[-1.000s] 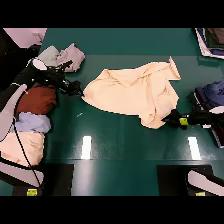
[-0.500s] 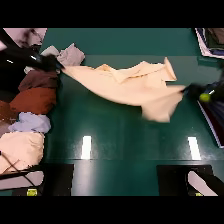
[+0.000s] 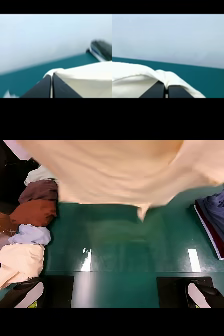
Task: Fold the shirts.
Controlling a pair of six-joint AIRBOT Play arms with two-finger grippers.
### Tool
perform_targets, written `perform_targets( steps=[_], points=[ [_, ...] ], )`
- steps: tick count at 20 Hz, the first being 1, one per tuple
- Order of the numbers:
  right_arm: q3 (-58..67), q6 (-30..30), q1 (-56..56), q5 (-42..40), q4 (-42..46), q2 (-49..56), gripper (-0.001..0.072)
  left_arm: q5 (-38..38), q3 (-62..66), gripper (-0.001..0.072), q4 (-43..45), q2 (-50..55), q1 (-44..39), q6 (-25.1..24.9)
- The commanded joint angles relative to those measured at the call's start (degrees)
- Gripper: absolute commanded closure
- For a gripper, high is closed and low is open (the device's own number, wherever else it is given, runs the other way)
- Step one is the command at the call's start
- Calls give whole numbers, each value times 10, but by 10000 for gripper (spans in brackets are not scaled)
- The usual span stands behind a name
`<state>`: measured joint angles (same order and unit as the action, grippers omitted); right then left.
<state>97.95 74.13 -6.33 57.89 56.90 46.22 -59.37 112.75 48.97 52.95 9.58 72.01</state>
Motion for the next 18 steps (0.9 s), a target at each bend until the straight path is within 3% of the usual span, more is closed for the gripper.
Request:
perform_targets(
  steps=[1, 4, 8, 14, 18],
  points=[
    [109, 19, 0, 23, 73, -26, 694, 17, 85, 683, -2, -49, 1, 0],
    [181, 61, 0, 98, 138, -20, 694, 9, 99, 683, -3, -70, 1, 2],
    [241, 80, 0, 219, 147, 43, 695, -82, 47, 684, -1, -71, 1, 30],
    [84, 83, 0, 340, 131, 194, 695, -108, -226, 683, 5, -21, 1, 29],
    [-10, 81, 2, 343, 131, 311, 695, -89, -363, 683, 4, 97, 0, 12]
  ],
)
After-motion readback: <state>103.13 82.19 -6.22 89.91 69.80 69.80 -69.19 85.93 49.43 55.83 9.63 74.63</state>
